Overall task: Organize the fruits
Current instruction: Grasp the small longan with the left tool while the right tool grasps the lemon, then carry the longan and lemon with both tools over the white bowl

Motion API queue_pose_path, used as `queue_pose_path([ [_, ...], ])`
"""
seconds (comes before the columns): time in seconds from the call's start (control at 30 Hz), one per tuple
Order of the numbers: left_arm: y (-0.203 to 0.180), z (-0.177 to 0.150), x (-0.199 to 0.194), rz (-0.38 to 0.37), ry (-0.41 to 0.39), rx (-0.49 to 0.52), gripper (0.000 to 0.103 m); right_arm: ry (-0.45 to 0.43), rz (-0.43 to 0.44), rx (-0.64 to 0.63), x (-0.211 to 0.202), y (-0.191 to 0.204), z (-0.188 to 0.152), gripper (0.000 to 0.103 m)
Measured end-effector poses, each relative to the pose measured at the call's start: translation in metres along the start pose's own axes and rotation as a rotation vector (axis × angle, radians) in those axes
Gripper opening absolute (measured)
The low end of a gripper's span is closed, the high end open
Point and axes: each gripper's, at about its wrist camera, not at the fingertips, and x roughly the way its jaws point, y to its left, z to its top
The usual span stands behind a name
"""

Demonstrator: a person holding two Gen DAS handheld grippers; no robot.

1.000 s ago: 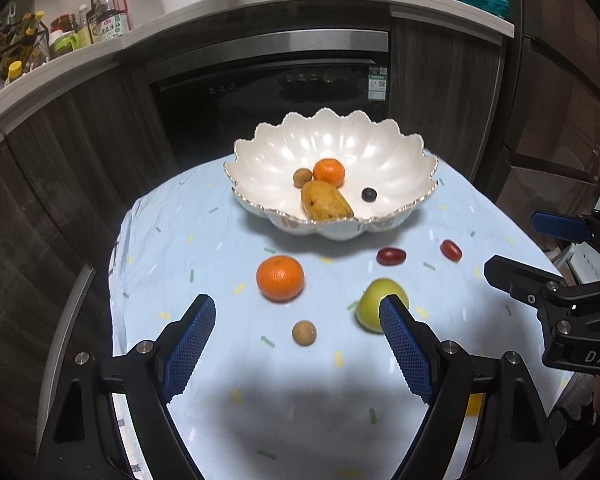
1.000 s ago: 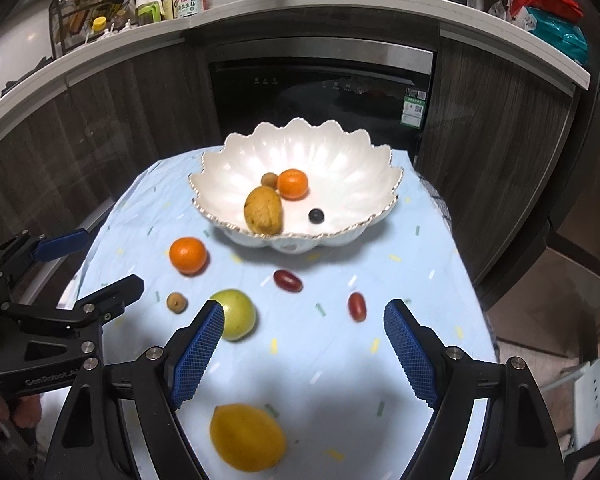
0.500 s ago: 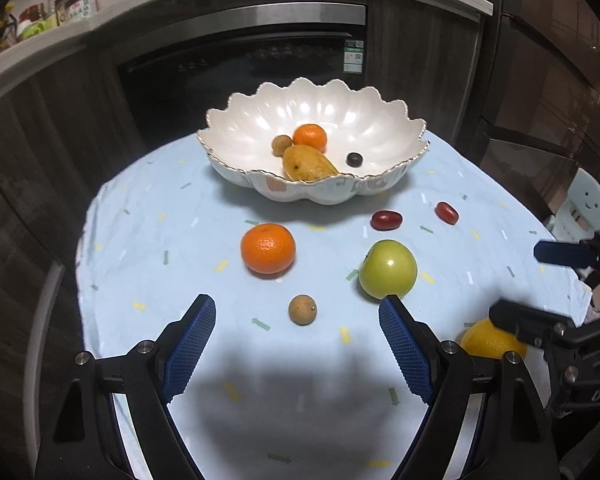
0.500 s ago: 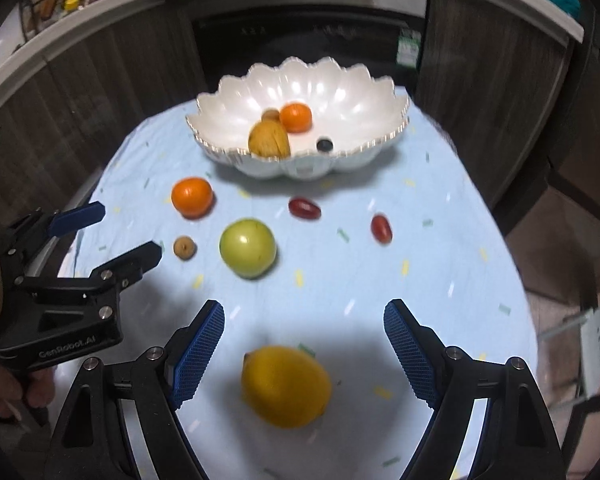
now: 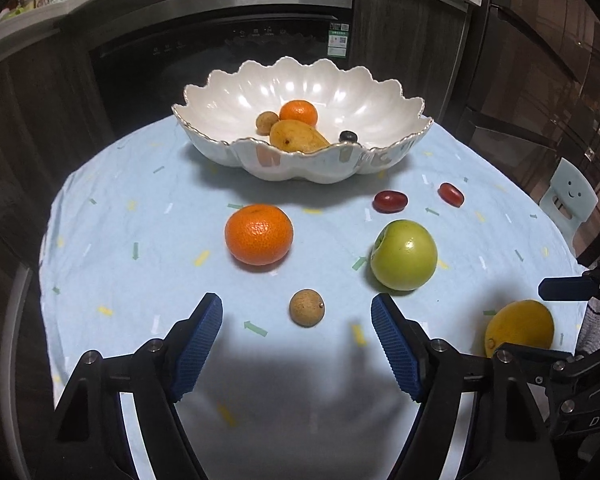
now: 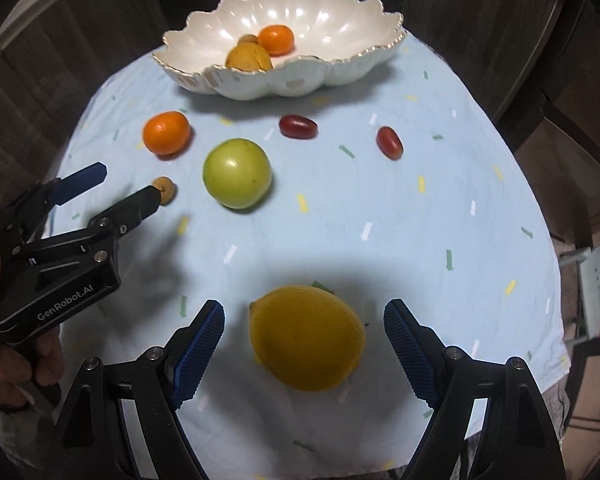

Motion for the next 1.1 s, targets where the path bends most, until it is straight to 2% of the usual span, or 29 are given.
queue_pose_path([
  [0.23,0.002,-0.002,0.018,-0.039,0.015,0.008,0.07,0.051,-0.014,0.033,0.016,-0.002,0.0,0.083],
  [0.37,0.001,-0.004,0.025,-0.05,0.03,0.019,0.061,0.065,-0.016,0.041,0.021,-0.003,0.0,0.082],
  [0.5,0.0,-0.004,0.029,-0.048,0.024,0.03,0.053,0.085,-0.004,0.047,0.027,-0.003,-0.002,0.075],
  [0.57,0.0,-0.004,0.03,-0.041,0.019,0.03,0.052,0.092,0.007,0.047,0.029,-0.004,-0.004,0.073],
  [0.63,0.0,-0.003,0.033,-0.045,0.023,0.034,0.048,0.095,0.024,0.046,0.03,-0.005,-0.006,0.066],
  [0.67,-0.001,-0.004,0.034,-0.048,0.026,0.034,0.042,0.097,0.034,0.046,0.031,-0.004,-0.006,0.064],
  [0.7,-0.001,-0.004,0.035,-0.053,0.03,0.033,0.036,0.096,0.035,0.046,0.032,-0.004,-0.006,0.063],
  [0.83,-0.002,-0.003,0.036,-0.049,0.024,0.027,0.024,0.089,0.044,0.052,0.032,-0.005,-0.007,0.063],
  [1.1,-0.003,-0.003,0.031,-0.037,0.007,0.025,0.022,0.084,0.058,0.059,0.032,-0.006,-0.007,0.062],
])
